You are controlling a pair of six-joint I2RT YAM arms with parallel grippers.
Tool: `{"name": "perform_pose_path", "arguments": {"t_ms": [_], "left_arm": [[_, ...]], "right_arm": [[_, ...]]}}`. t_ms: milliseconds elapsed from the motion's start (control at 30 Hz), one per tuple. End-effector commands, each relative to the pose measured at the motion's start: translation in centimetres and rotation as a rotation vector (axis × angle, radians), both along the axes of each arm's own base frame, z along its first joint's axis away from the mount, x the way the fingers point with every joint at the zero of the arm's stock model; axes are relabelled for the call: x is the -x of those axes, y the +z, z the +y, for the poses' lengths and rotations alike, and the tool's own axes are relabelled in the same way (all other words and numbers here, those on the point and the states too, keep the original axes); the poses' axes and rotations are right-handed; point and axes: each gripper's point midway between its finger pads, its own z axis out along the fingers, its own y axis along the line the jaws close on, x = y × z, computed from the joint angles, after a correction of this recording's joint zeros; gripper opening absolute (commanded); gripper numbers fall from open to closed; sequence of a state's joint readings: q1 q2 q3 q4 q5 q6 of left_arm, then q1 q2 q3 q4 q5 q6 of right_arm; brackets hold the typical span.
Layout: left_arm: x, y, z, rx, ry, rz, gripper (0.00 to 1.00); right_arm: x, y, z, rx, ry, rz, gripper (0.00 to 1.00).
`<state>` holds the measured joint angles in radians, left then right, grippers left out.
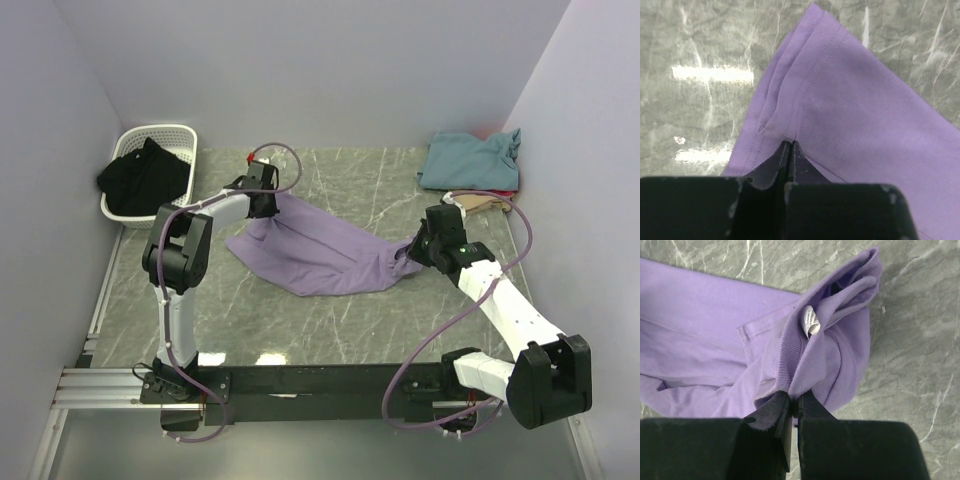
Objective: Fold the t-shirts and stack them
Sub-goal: Flatten the tshirt out
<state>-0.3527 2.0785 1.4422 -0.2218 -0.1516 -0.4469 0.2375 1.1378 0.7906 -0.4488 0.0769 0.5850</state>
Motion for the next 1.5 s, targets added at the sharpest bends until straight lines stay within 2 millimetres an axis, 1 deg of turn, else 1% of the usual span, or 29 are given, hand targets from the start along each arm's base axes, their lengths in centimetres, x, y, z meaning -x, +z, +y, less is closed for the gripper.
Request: {"name": "perform_pose_path", "arguments": {"t_ms": [0,67,100,200,367,400,467,500,533,667,767,867,900,967,1067,1100,1200,1267,1367,1467], "left_arm": [[-2.1,7.2,0.4,-0.021,-0.001,-0.138,0.02],[-2.3,8.1,0.3,-0.016,-0.007,-0.159,0.04],[-2.4,8.4,0.3,-0.012,-0.006,-0.164,0.01],[-2.7,9.3,0.1,0.003,-0.01,-0.179,0.01],[-2.8,9.1,0.1,-0.002,-0.015,-0.174,0.01],[-2.7,8.7,0.1,-0.006,-0.016,-0.164,0.04],[-2.8,8.5,0.1,-0.01,-0.016,-0.16,0.12],[-2.8,8.1,0.1,-0.011,-0.019,-0.154,0.19],[-2.9,8.0,0.0,-0.008,-0.018,-0.153,0.22],[-3.0,6.8,-0.2,-0.006,-0.02,-0.135,0.26],[-3.3,6.2,-0.3,-0.011,-0.024,-0.125,0.24],[-3.2,5.4,-0.2,-0.02,-0.024,-0.104,0.28],[-3.1,5.2,-0.2,-0.021,-0.023,-0.098,0.33],[-3.0,5.0,-0.2,-0.022,-0.023,-0.089,0.38],[-2.6,4.1,0.1,-0.028,-0.013,-0.073,0.33],[-2.4,3.6,0.2,-0.034,-0.012,-0.06,0.33],[-2.3,2.8,0.2,-0.038,-0.011,-0.049,0.33],[-2.3,2.6,0.3,-0.043,-0.009,-0.048,0.33],[-2.4,1.6,0.5,-0.06,-0.004,-0.031,0.34],[-2.4,1.0,0.6,-0.07,-0.003,-0.021,0.34]], "right_arm": [[-0.7,0.5,0.0,0.001,0.008,-0.036,0.0],[-0.6,0.5,0.0,0.001,0.01,-0.036,0.0],[-0.6,0.5,0.0,-0.001,0.01,-0.039,0.0],[-0.6,0.5,0.1,-0.006,0.012,-0.038,0.0],[-0.6,0.4,0.2,-0.004,0.018,-0.033,0.0],[-0.6,0.4,0.2,-0.005,0.019,-0.036,0.0],[-0.6,0.3,0.4,-0.009,0.025,-0.031,0.0],[-0.7,0.4,0.3,-0.012,0.024,-0.035,0.0],[-0.7,0.2,0.4,-0.011,0.025,-0.029,0.0],[-0.7,0.2,0.4,-0.007,0.027,-0.029,0.0],[-0.8,0.2,0.3,-0.004,0.025,-0.028,0.0],[-0.7,0.0,0.4,-0.004,0.028,-0.023,0.0],[-0.8,0.0,0.4,-0.003,0.026,-0.022,0.0],[-0.8,-0.1,0.3,-0.003,0.022,-0.021,0.0],[-0.8,-0.2,0.5,-0.009,0.028,-0.018,0.0],[-0.9,-0.3,0.5,-0.01,0.027,-0.015,0.0],[-0.9,-0.3,0.5,-0.008,0.031,-0.015,0.0],[-0.9,-0.3,0.4,-0.003,0.028,-0.014,0.0],[-0.9,-0.4,0.4,-0.004,0.029,-0.013,0.0],[-0.8,-0.5,0.4,-0.003,0.029,-0.011,0.0]]}}
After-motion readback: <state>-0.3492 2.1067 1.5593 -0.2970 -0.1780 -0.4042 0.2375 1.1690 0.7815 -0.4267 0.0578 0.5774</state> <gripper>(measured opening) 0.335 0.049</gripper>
